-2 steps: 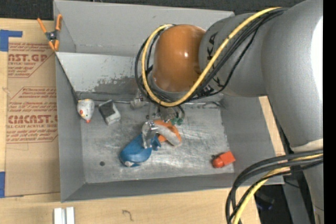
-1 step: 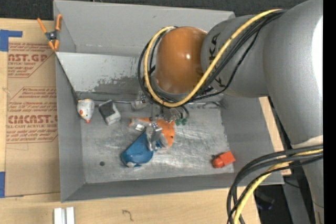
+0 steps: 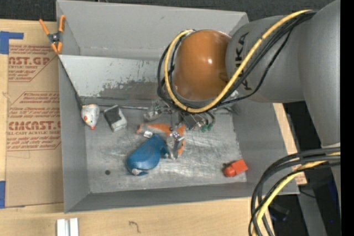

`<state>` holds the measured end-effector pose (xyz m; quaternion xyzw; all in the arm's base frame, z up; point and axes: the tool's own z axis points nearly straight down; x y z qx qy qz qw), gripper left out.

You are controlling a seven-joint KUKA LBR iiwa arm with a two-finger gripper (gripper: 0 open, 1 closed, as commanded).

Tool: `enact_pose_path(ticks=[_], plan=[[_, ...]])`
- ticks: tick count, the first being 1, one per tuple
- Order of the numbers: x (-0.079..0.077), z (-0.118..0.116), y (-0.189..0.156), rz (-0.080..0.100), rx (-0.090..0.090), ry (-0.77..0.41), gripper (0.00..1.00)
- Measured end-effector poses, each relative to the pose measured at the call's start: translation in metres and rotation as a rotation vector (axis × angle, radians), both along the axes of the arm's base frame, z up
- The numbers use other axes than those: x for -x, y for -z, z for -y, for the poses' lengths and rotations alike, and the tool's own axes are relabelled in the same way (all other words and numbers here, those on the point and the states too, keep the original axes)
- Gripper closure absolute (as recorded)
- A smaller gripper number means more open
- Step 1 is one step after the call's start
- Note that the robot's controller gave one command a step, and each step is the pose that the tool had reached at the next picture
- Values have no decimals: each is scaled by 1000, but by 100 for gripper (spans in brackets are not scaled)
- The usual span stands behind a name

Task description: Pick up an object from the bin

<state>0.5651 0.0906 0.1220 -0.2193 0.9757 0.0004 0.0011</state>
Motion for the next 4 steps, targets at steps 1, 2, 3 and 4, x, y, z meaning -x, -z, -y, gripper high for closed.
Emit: enact_pose_path(ticks=[1,2,3,4], plan=[[-6,6,48,1,1,-6,0],[-7,-1,47,23,0,-271,100],[-6,-2,47,19,-1,-278,100],[-4,-3,44,9,-1,-276,100]])
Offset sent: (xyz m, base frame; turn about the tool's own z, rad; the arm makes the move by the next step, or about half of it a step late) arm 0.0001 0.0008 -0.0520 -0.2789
